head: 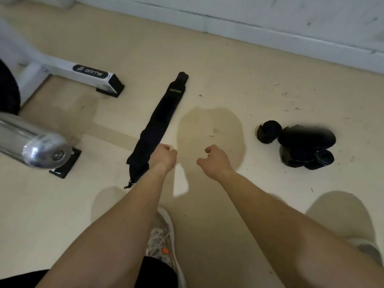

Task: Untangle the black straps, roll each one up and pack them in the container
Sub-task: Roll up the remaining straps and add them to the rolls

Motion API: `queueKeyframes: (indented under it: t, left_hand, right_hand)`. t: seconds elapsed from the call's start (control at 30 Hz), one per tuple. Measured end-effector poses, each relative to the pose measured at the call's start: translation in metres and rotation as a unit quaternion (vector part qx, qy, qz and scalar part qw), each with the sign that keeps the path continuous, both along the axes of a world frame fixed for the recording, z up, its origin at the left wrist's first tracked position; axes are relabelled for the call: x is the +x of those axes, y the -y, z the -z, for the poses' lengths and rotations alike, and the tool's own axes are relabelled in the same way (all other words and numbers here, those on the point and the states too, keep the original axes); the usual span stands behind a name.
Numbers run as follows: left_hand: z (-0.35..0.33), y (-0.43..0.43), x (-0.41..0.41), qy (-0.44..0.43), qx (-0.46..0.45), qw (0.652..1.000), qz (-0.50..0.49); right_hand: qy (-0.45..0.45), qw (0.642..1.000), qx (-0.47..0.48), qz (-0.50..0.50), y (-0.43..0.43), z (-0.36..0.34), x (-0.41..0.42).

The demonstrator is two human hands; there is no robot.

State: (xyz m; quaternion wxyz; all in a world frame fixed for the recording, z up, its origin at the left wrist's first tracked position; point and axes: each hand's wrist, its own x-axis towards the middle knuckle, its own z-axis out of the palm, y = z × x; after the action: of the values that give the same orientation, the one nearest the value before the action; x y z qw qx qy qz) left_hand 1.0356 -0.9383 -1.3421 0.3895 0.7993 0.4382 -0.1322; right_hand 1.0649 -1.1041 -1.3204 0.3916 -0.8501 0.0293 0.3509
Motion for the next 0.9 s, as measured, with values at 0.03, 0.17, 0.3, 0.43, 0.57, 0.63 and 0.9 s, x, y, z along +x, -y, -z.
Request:
queueKeyframes:
  t: [0.03, 0.17, 0.3, 0.43, 0.57, 0.63, 0.9]
  left_hand:
    - [0.004, -0.01, -0.003, -0.01, 0.014, 1.0, -0.004]
    - [0.026, -0.052, -0.007, -0.051, 0.104, 0.993, -0.004]
    - [0.047, -0.087, -0.003, -0.099, 0.146, 0.984, -0.012]
    - [0.07, -0.105, -0.005, -0.139, 0.139, 0.98, -0.009]
    - [0.074, -0.096, -0.005, -0.155, 0.109, 0.982, -0.022]
    - [0.076, -0.083, -0.003, -0.122, 0.029, 0.99, -0.068]
    - [0.045, 0.005, 0.002, 0.002, -0.166, 0.983, -0.074]
  right_hand:
    - [-0.012, 1.0, 0.006, -0.008, -0.008, 0.007, -0.002]
    - [-0.063, 0.997, 0.032, -0.034, -0.036, 0.035, -0.008]
    - [-0.105, 0.992, 0.057, -0.033, -0.057, 0.066, -0.009]
    - [-0.133, 0.988, 0.08, -0.007, -0.068, 0.089, -0.004]
    - [-0.143, 0.986, 0.08, 0.012, -0.066, 0.1, 0.002]
    - [-0.143, 0.987, 0.074, 0.023, -0.059, 0.099, 0.003]
    - [-0.116, 0.992, 0.041, -0.001, -0.007, 0.064, -0.005]
